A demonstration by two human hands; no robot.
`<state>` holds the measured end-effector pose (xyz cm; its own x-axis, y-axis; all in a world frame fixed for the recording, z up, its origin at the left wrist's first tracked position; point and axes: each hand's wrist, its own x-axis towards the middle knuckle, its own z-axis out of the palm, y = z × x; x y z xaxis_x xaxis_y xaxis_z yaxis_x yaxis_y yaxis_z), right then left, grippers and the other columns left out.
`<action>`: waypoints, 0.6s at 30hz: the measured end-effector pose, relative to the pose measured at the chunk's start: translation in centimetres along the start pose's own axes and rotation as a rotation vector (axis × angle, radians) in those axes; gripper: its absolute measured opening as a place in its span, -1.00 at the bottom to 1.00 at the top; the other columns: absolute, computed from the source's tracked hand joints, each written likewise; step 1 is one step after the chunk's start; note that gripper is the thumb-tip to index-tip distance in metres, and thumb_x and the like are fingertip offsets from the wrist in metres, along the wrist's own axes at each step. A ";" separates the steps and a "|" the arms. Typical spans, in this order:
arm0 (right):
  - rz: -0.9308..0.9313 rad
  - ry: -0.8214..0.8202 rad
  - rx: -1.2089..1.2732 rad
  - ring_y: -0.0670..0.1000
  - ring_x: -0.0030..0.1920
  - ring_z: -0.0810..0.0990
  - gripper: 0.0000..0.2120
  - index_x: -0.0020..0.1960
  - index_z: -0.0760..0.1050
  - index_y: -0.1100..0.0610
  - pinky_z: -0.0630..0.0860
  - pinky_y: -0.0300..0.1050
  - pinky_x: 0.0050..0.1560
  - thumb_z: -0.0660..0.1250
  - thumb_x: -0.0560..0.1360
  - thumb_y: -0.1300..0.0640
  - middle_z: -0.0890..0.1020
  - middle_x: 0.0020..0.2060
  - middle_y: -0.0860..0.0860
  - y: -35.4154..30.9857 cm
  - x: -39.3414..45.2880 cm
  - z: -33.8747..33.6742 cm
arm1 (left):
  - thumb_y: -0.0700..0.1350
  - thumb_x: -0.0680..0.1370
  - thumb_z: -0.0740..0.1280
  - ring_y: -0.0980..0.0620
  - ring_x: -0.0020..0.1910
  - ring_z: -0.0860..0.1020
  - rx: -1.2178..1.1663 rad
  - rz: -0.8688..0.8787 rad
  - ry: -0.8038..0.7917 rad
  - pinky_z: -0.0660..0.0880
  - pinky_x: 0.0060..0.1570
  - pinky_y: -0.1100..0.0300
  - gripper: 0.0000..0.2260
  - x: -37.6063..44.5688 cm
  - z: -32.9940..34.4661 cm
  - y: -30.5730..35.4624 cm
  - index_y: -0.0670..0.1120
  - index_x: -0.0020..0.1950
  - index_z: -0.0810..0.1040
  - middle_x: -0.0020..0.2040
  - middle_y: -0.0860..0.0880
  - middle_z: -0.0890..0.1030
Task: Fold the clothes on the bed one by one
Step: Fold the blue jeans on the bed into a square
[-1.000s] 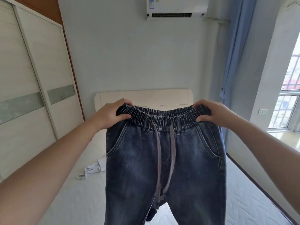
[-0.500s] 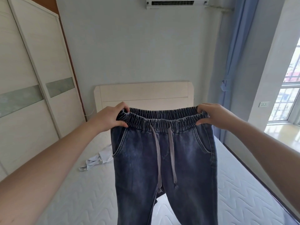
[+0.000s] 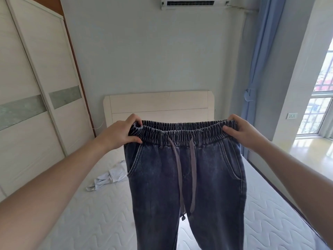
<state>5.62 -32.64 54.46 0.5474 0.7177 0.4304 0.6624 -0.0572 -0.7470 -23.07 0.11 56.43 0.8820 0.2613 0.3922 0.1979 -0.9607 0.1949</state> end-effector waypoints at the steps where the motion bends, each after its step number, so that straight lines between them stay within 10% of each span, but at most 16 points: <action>1: 0.007 0.012 0.041 -0.18 -0.37 0.59 -0.82 -0.16 0.39 0.01 0.48 -0.35 -0.34 0.34 0.49 -0.03 0.62 -0.38 -0.15 0.1 -0.1 0.1 | 0.18 0.41 0.48 -0.15 -0.39 0.48 -0.012 0.007 -0.001 0.40 -0.33 0.01 -0.52 0.0 0.1 0.1 0.22 0.11 0.21 -0.26 -0.29 0.56; 6: 0.031 0.020 0.064 -0.11 -0.31 0.61 -0.86 -0.13 0.39 0.04 0.52 -0.20 -0.25 0.32 0.55 0.05 0.63 -0.35 -0.11 0.8 -0.3 0.2 | 0.17 0.41 0.49 -0.18 -0.34 0.49 -0.055 0.005 0.014 0.43 -0.26 -0.04 -0.52 0.1 0.8 0.0 0.23 0.09 0.20 -0.28 -0.25 0.55; 13: 0.041 0.040 0.081 -0.07 -0.29 0.61 -0.78 -0.16 0.41 -0.04 0.56 -0.16 -0.24 0.31 0.43 -0.17 0.63 -0.32 -0.08 1.0 -0.9 -0.2 | 0.07 0.46 0.45 0.19 -0.29 0.44 -0.095 0.218 0.012 0.32 -0.28 0.39 -0.71 -0.2 0.3 1.3 0.21 -0.17 0.30 -0.30 0.19 0.45; 18: 0.098 0.034 0.320 -0.07 -0.26 0.59 -0.73 -0.18 0.43 -0.02 0.60 -0.18 -0.20 0.37 0.43 -0.20 0.60 -0.31 -0.06 1.7 -1.5 -0.6 | -0.09 0.54 0.43 0.13 -0.33 0.35 -0.186 0.286 0.043 0.29 -0.28 0.35 -0.68 -0.9 0.3 2.5 0.13 -0.23 0.30 -0.34 0.10 0.41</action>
<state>6.23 -34.21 52.91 0.6211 0.6955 0.3613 0.4144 0.0998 -0.9046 -23.28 -2.53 56.30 0.8710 -0.0084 0.4912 -0.1395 -0.9629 0.2308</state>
